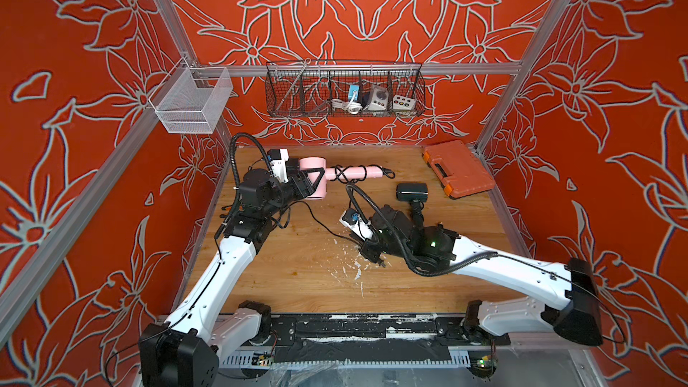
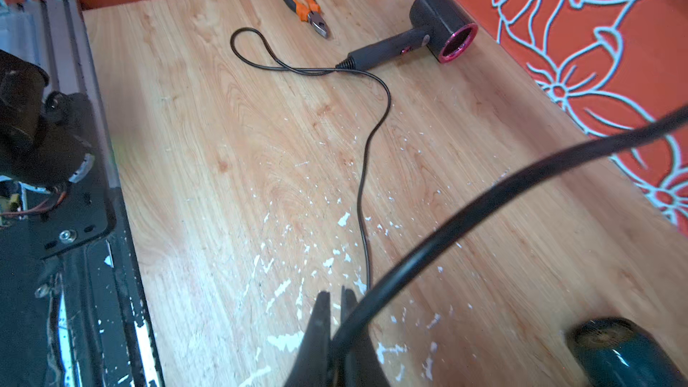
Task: Wrap the cord around the hair dryer
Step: Wrap the power cord around the hair dryer.
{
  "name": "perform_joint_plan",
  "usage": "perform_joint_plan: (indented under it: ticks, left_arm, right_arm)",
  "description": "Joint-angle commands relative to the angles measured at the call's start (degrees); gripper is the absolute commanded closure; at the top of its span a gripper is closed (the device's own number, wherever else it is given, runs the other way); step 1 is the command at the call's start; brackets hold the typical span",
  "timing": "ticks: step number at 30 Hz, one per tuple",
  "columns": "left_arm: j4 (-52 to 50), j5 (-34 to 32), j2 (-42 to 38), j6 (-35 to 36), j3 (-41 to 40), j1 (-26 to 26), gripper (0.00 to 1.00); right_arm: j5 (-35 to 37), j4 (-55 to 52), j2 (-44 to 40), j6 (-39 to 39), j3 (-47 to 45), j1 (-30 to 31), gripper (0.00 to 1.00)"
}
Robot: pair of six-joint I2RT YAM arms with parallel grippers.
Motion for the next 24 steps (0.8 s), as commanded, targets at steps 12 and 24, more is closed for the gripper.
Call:
perform_joint_plan:
  ticks: [12,24]
  left_arm:
    - [-10.56,2.57,1.6,19.82,6.15,-8.63,1.0]
    - [-10.79,12.27,-1.11,25.51,3.57,-12.21,1.0]
  right_arm:
    - [16.86,-34.27,5.66,-19.22,28.62,0.68,1.0]
    - [10.64,-28.74,7.85,-27.92,33.18,-10.09,1.0]
